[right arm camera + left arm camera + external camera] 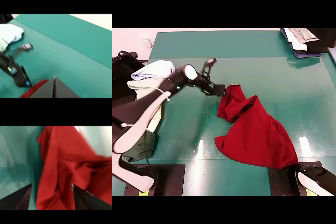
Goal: Fold the shirts.
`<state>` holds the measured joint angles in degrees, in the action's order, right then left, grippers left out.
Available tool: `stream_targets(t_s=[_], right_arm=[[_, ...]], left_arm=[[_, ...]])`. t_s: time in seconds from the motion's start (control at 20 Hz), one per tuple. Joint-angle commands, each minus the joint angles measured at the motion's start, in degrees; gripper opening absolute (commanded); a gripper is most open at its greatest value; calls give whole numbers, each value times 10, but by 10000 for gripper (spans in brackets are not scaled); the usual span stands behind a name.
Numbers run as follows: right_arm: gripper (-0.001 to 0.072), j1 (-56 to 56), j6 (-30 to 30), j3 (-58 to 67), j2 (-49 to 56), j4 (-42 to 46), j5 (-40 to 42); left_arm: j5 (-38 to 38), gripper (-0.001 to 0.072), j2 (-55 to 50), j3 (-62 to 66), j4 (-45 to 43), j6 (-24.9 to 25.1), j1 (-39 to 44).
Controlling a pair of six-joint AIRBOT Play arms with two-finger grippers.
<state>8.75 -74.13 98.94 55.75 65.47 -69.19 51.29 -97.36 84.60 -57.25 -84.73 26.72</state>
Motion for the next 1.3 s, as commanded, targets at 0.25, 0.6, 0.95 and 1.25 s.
stream_targets(t_s=[0.25,0.6,0.95,1.25], right_arm=[[15,0,0,1,0,0,-32],[16,0,-35,-23,20,8,-164],[16,-51,-52,-271,21,3,-67],[397,-211,-67,-418,113,-103,-24]], left_arm=[[-45,32,-52,16,29,12,7],[21,26,51,132,-22,13,-143],[115,26,120,133,-101,24,-244],[132,26,120,133,-101,26,-246]])
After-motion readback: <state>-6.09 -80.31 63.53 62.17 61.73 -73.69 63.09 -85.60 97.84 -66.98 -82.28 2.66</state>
